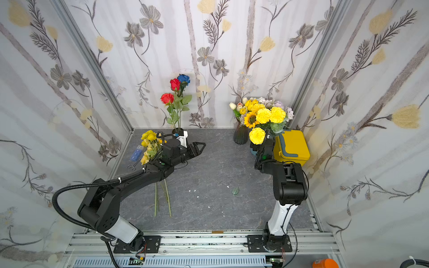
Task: Pick out yellow flowers from the vase
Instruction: Move the vase to the center of the board.
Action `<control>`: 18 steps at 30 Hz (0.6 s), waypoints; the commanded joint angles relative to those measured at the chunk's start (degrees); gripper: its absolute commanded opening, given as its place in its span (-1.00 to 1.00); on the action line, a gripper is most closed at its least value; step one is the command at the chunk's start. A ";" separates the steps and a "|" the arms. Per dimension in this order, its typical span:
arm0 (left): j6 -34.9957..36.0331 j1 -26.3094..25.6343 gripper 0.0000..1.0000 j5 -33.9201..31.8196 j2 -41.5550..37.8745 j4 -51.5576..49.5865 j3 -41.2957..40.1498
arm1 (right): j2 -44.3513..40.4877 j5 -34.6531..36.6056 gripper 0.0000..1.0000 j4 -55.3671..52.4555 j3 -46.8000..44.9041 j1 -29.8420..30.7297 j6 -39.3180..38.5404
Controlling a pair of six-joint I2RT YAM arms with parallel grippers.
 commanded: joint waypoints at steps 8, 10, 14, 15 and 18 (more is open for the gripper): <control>1.03 0.05 0.51 -0.27 0.18 0.53 0.23 | 1.46 -1.85 0.67 6.79 -0.50 0.11 -1.66; 1.12 0.16 0.51 -0.34 -0.03 0.35 0.20 | 1.45 -2.14 0.63 7.78 -0.97 0.15 -1.66; 1.21 0.17 0.51 -0.33 0.08 0.19 0.34 | 1.07 -2.63 0.56 9.64 -2.51 0.12 -1.47; 1.21 0.25 0.51 -0.34 0.01 0.20 0.34 | 0.80 -2.76 0.55 10.41 -3.18 0.11 -1.51; 1.21 0.35 0.51 -0.36 0.16 0.23 0.41 | 0.11 -3.28 0.49 11.30 -4.31 0.40 -1.67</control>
